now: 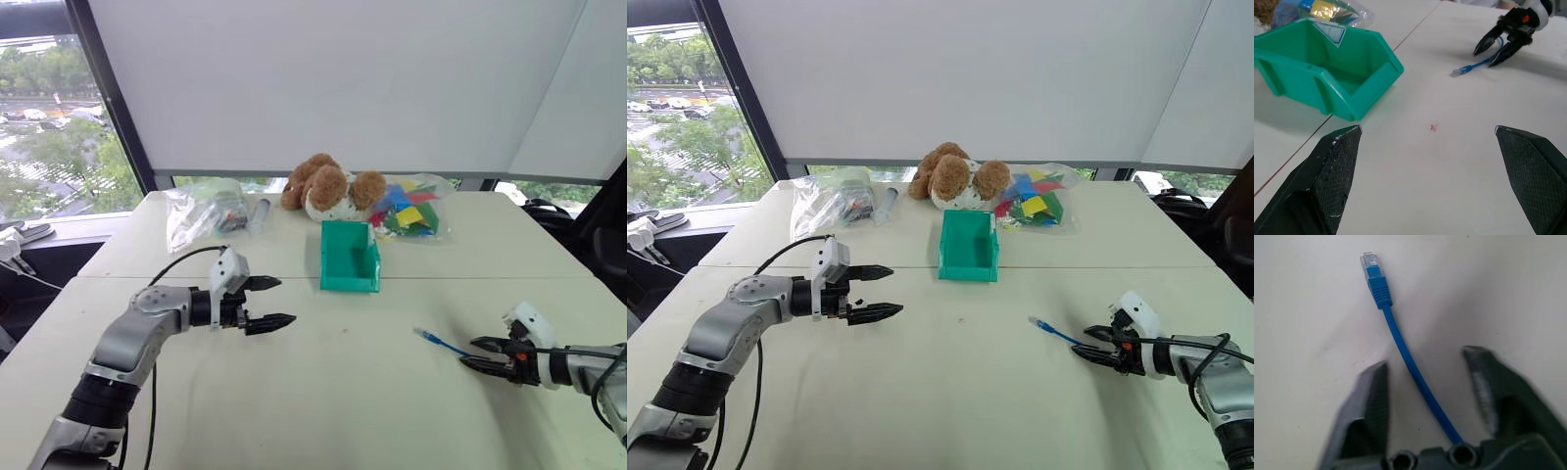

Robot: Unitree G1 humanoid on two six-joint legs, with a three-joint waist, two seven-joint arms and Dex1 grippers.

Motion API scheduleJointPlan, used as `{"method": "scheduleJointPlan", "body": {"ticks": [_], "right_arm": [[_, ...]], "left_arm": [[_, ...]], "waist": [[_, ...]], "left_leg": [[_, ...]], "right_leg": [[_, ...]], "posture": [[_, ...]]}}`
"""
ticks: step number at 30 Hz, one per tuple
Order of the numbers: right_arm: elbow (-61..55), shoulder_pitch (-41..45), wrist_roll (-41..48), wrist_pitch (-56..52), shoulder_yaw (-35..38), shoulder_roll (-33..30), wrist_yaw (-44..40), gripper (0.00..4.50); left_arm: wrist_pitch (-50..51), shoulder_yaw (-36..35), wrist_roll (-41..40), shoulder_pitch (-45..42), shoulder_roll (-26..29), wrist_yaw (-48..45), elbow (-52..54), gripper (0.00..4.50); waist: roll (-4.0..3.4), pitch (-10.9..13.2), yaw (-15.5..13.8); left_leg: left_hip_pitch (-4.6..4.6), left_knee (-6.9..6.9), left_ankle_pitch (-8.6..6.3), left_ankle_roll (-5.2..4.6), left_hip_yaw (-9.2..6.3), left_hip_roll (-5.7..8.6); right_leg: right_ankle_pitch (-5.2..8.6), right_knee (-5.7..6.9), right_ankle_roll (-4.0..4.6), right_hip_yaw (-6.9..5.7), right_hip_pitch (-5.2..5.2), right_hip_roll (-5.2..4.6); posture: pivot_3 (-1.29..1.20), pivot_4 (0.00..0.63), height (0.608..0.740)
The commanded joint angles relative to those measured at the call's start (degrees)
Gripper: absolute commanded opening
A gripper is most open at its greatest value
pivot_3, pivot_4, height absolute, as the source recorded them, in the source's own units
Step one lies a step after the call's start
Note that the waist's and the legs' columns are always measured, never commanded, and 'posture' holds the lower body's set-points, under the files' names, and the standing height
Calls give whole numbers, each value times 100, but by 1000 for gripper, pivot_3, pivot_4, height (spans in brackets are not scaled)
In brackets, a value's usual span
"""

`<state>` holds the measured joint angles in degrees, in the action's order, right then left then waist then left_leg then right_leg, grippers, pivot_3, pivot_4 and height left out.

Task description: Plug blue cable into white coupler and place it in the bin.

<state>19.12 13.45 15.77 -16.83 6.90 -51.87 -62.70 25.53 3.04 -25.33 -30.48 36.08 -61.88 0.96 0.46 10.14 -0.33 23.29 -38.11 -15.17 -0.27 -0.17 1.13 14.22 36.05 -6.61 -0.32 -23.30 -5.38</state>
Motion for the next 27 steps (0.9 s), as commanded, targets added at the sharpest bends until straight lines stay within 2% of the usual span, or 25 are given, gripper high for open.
{"method": "scheduleJointPlan", "body": {"ticks": [1,2,4,9,15,20,23,27], "right_arm": [[134,54,-99,-47,-197,5,-237,544],[58,56,-128,-37,-227,-14,-258,20],[-219,48,-158,-44,-265,-43,-287,20],[-1727,229,73,-504,-415,-85,-378,20],[-2820,802,45,-943,-1407,347,-540,20],[-2573,1293,-445,-756,-2396,954,-569,20],[-2230,1530,-636,-614,-2694,1264,-568,20],[-1666,1779,-1119,-153,-3016,1337,-607,20]], "left_arm": [[-107,-137,21,9,49,45,182,4500],[-97,-140,14,9,42,54,199,4500],[-92,-148,7,11,41,54,211,4500],[-136,-145,23,-27,48,28,140,4500],[-195,-60,71,-179,-41,-40,36,4500],[-211,-7,96,-207,-60,-111,53,4500],[-192,0,94,-191,-48,-131,99,4500],[-239,108,176,-87,38,-266,208,4500]], "waist": [[0,0,-2],[0,0,-4],[1,-1,-6],[-7,3,16],[-4,2,1],[-4,2,-35],[-4,2,-27],[-4,2,-25]], "left_leg": [[0,0,0,0,0,0],[0,0,0,0,-1,0],[0,0,0,0,-1,0],[2,0,0,0,0,0],[3,0,0,1,-3,-1],[8,-1,0,1,-4,7],[8,-3,0,1,-3,7],[8,-3,1,2,-3,7]], "right_leg": [[0,0,0,0,0,0],[0,0,0,0,0,0],[0,1,0,0,0,0],[0,4,0,1,-7,-1],[0,4,0,0,-7,-1],[0,2,0,0,-8,-6],[0,2,0,0,-9,-6],[0,4,0,-1,-10,-4]], "posture": [[0,150,740],[0,150,740],[0,150,740],[0,150,740],[0,150,740],[0,150,740],[0,150,740],[0,150,740]]}}
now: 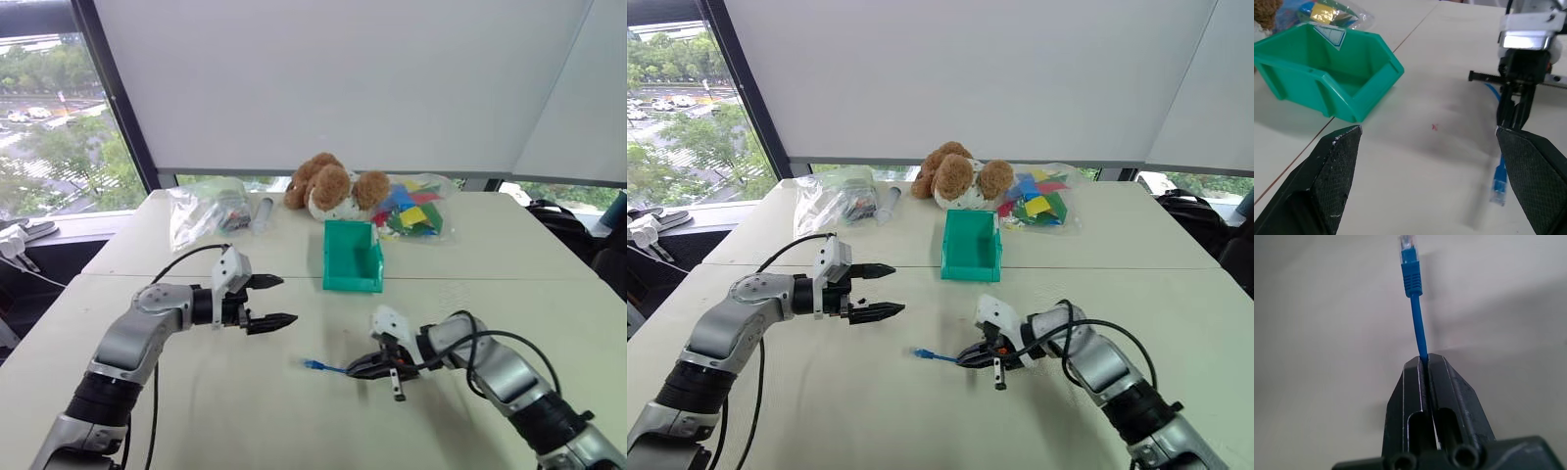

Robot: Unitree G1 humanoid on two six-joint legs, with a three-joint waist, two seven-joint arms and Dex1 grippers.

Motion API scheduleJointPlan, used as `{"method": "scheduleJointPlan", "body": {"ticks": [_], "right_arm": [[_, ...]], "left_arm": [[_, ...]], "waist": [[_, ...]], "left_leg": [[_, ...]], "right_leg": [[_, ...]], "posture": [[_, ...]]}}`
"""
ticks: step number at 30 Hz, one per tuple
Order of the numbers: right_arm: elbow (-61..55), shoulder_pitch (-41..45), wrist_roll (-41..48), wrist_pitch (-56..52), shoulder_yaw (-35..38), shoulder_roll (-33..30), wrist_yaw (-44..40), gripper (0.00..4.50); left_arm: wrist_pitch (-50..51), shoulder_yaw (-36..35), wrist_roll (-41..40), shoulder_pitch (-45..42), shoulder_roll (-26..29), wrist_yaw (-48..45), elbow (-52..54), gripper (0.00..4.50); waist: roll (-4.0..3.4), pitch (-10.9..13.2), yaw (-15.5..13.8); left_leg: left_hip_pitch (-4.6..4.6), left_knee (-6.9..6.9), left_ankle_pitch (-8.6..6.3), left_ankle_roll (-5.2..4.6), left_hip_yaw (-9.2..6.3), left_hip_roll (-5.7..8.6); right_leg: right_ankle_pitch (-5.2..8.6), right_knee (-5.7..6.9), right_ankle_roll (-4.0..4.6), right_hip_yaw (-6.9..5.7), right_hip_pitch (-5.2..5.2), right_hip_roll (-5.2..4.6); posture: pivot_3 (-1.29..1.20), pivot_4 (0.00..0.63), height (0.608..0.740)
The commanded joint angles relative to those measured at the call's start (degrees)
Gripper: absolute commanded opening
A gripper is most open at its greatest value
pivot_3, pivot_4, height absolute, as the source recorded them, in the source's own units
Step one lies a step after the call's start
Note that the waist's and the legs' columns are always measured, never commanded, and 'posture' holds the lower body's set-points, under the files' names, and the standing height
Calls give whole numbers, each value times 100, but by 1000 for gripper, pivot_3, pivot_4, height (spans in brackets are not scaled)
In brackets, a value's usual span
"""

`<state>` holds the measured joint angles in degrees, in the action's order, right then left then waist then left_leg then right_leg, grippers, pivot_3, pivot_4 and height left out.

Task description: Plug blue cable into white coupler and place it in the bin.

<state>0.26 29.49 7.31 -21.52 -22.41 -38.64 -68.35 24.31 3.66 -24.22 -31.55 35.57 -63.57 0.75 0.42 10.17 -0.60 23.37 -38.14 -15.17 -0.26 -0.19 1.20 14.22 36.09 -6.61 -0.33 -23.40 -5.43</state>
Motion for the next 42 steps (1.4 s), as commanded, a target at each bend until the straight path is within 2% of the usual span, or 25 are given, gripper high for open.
{"method": "scheduleJointPlan", "body": {"ticks": [1,4,11,19,26,37,40,42], "right_arm": [[280,202,-298,354,-104,28,-60,20],[274,240,-263,351,-75,35,-126,864],[-735,54,-20,-146,384,-393,-129,4433],[-2423,-827,469,-1153,1289,-1016,260,4480],[-3214,-1287,691,-1755,1638,-1078,763,4480],[-3401,-1340,799,-1927,1663,-1165,1100,4480],[-3392,-1308,838,-1911,1638,-1195,1138,4500],[-3372,-1268,850,-1896,1611,-1196,1147,4500]], "left_arm": [[-147,107,100,56,97,-139,257,4500],[-228,278,146,113,41,-291,307,4500],[-714,967,478,-30,-85,-917,108,4500],[-1931,1520,1184,-361,-567,-1363,-1406,4500],[-2663,1632,1527,-626,-900,-1630,-2547,4500],[-2941,1719,1866,-531,-868,-1834,-2739,4500],[-2947,1732,1955,-494,-822,-1792,-2754,3743],[-2965,1752,2035,-462,-754,-1768,-2770,2770]], "waist": [[0,0,6],[0,0,3],[0,0,-11],[0,0,-13],[0,0,-8],[0,0,-10],[1,-1,-8],[1,-1,0]], "left_leg": [[0,0,0,0,1,0],[-2,0,1,1,0,-1],[0,0,1,1,0,-1],[1,0,0,0,-1,-2],[2,0,0,-1,0,-3],[3,-1,-1,-1,-1,-2],[3,-1,-1,-1,-1,-3],[2,0,-1,-2,-1,-3]], "right_leg": [[0,0,0,0,0,0],[0,1,0,0,2,2],[0,1,0,0,0,1],[1,-1,1,0,0,1],[1,0,1,0,-3,-1],[1,-1,1,0,-2,-5],[1,-1,1,-1,-2,-5],[1,-1,1,-1,-3,-5]], "posture": [[0,150,740],[0,150,740],[0,150,740],[0,150,740],[0,150,740],[0,150,740],[0,150,740],[0,150,740]]}}
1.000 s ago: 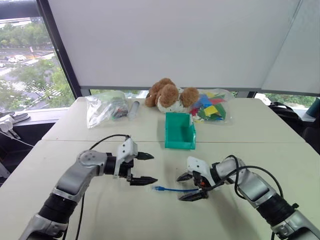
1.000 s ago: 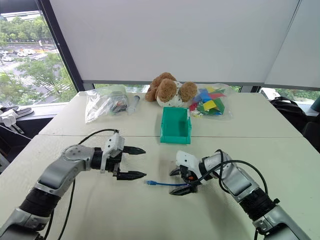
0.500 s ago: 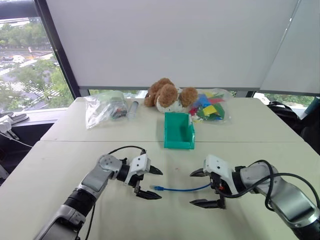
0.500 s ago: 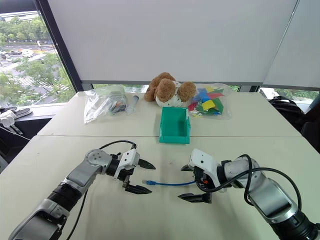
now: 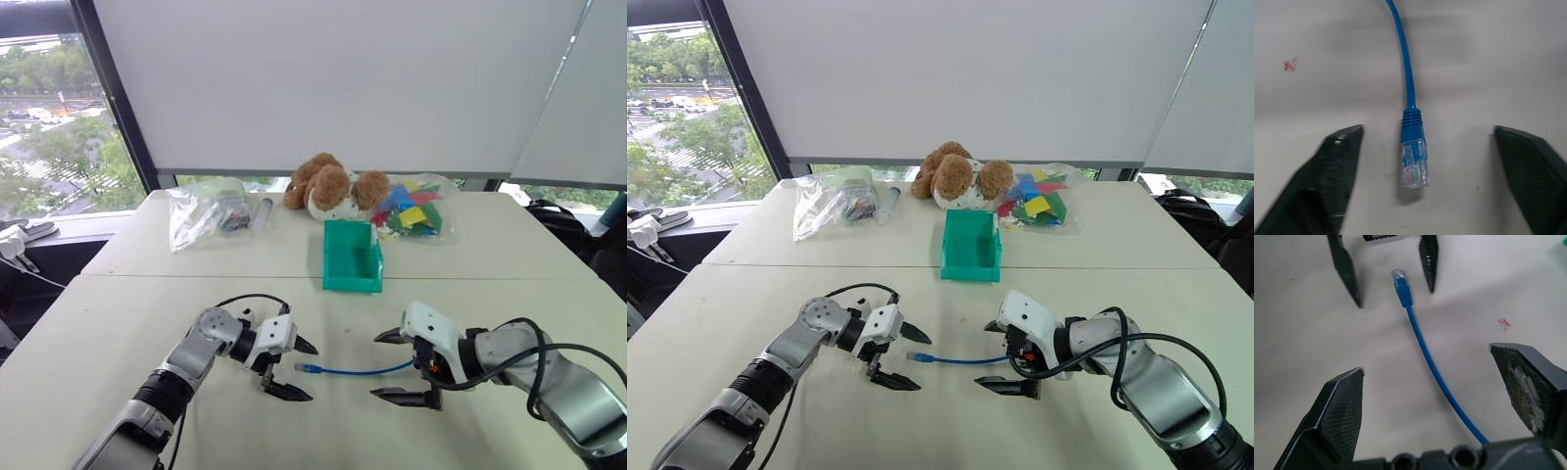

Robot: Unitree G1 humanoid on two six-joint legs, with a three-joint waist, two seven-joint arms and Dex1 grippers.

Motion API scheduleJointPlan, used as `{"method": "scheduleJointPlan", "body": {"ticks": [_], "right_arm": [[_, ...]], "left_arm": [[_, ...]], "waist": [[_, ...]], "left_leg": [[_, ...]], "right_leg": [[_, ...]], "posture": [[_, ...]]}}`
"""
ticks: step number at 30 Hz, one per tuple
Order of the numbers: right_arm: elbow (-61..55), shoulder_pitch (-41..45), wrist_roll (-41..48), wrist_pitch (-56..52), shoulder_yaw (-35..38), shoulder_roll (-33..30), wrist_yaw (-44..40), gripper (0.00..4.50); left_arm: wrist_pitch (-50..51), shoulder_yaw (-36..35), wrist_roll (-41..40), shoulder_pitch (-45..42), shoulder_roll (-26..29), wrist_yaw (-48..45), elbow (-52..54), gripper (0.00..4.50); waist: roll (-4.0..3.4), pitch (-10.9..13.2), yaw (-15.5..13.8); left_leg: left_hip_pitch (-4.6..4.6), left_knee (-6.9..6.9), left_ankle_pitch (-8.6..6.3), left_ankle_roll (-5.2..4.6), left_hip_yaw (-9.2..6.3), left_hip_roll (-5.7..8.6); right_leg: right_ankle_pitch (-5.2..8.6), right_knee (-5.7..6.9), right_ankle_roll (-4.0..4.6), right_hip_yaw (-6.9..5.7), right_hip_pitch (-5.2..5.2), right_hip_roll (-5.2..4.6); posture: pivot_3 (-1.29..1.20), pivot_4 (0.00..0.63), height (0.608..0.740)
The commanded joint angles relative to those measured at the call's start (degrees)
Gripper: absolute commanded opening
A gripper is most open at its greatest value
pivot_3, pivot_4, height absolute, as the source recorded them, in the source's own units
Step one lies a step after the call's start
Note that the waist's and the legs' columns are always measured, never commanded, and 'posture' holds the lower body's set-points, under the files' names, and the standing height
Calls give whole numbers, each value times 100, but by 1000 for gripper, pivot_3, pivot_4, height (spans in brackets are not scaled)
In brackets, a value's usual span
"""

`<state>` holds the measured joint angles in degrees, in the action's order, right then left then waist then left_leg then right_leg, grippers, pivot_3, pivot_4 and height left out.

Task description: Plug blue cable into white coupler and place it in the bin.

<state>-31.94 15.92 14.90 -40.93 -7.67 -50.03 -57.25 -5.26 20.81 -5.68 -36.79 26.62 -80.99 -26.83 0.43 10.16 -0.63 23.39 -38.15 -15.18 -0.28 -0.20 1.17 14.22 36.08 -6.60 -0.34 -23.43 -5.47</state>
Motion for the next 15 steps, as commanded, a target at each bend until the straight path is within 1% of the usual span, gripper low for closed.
{"method": "scheduleJointPlan", "body": {"ticks": [1,2,3,4,5,6,10,13,15], "right_arm": [[-145,105,96,44,127,-56,40,4500],[-140,119,99,46,116,-58,40,4500],[-137,127,102,45,108,-58,40,4500],[-139,130,107,42,105,-59,41,4500],[-142,131,112,40,103,-61,42,4500],[-155,122,132,24,113,-52,50,4500],[-283,-8,509,-238,376,163,227,4500],[-476,-164,1356,-902,1036,676,587,4500],[-580,-312,1798,-1358,1503,955,894,4500]], "left_arm": [[10,43,198,77,166,-26,-7,2343],[42,49,206,91,190,-28,2,1787],[56,56,210,107,215,-39,14,1356],[75,63,214,124,237,-44,33,751],[85,69,216,135,252,-45,48,354],[105,71,213,153,269,-44,83,95],[316,-82,36,133,220,67,268,95],[523,-326,-197,-16,37,301,392,95],[532,-555,-328,-189,-174,622,429,95]], "waist": [[0,0,4],[0,-1,3],[0,-1,3],[0,-1,3],[1,-1,3],[1,-1,3],[1,-1,2],[1,-1,-7],[2,-1,-23]], "left_leg": [[0,0,0,0,0,-1],[-1,0,0,0,0,-1],[-1,0,0,0,-1,-1],[-1,0,0,0,0,-1],[-1,0,0,0,0,-1],[-1,0,0,0,0,-1],[-1,0,0,0,-1,-2],[0,0,0,0,-2,-3],[1,-1,0,0,-3,-2]], "right_leg": [[0,0,0,0,0,1],[0,0,0,0,0,1],[0,0,0,0,0,1],[0,0,0,-1,0,1],[0,0,0,-1,0,1],[0,0,0,0,1,1],[0,1,0,0,1,2],[0,1,-1,0,1,1],[-1,1,-1,0,2,0]], "posture": [[0,150,740],[0,150,740],[0,150,740],[0,150,740],[0,150,740],[0,150,740],[0,150,740],[0,150,740],[0,150,740]]}}
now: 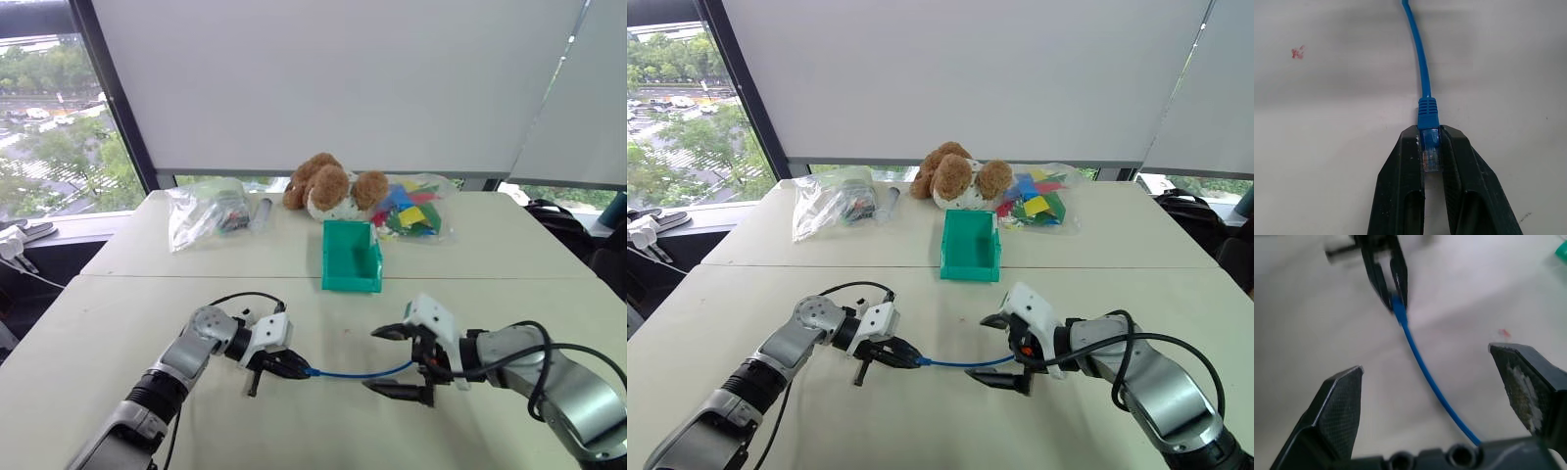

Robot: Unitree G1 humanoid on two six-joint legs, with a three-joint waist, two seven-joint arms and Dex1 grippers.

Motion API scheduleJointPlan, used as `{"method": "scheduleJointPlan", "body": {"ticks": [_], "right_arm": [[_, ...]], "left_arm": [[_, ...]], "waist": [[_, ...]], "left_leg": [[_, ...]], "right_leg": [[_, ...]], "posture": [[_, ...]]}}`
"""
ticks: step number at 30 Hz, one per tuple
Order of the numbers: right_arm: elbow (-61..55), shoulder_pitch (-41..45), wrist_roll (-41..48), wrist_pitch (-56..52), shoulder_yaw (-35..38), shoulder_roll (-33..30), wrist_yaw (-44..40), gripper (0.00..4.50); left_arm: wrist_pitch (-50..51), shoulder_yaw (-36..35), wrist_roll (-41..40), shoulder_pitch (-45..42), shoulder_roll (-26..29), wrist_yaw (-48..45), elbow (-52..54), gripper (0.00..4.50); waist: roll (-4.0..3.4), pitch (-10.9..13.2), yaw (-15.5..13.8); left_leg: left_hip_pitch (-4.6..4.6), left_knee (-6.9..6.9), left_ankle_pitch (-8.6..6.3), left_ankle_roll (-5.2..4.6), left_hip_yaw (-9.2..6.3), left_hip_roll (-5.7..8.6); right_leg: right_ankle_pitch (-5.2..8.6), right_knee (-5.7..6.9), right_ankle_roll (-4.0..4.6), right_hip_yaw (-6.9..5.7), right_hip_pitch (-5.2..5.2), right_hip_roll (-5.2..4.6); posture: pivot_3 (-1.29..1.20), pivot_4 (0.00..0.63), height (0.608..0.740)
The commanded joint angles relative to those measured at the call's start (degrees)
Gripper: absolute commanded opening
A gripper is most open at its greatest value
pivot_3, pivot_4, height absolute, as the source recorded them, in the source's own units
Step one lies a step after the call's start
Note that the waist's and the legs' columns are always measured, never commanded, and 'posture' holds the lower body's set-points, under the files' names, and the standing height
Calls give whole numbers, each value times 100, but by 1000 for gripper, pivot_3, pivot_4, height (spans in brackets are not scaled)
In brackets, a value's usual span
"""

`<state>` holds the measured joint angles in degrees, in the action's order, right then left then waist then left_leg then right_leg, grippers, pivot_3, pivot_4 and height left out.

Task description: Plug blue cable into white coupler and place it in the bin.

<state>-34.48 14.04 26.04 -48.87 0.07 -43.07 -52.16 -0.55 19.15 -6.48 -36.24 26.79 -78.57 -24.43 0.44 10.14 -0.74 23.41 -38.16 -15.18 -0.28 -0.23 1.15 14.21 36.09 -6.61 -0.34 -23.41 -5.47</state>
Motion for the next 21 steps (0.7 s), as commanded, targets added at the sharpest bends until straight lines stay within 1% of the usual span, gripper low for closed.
{"method": "scheduleJointPlan", "body": {"ticks": [1,4,8,15,21], "right_arm": [[-384,-200,961,-819,984,396,545,4500],[-532,-339,1693,-1447,1537,762,1033,4500],[-534,-332,2190,-1968,2015,1399,2041,4500],[51,96,2648,-2532,2181,2588,3474,4500],[507,421,2958,-2485,2216,3376,4221,4500]], "left_arm": [[49,-496,-301,-329,-294,539,207,95],[-8,-661,-366,-445,-465,764,285,95],[-135,-732,-373,-503,-569,904,398,95],[-232,-821,-415,-655,-715,1054,378,95],[-238,-813,-413,-683,-739,1045,418,95]], "waist": [[2,1,-27],[5,0,-40],[1,-2,23],[0,-3,15],[-1,-3,17]], "left_leg": [[1,-1,0,0,-3,2],[6,-7,0,-1,-6,6],[3,-1,-1,-2,-6,2],[3,2,-1,-1,-4,3],[4,2,-1,-2,-3,6]], "right_leg": [[0,0,0,-1,2,-2],[-1,-2,-1,-3,3,-9],[-1,0,-1,-2,-1,-7],[-1,3,-1,-2,-5,-3],[-1,3,-1,-2,-4,-1]], "posture": [[0,150,740],[0,150,740],[0,150,740],[0,150,740],[0,150,740]]}}
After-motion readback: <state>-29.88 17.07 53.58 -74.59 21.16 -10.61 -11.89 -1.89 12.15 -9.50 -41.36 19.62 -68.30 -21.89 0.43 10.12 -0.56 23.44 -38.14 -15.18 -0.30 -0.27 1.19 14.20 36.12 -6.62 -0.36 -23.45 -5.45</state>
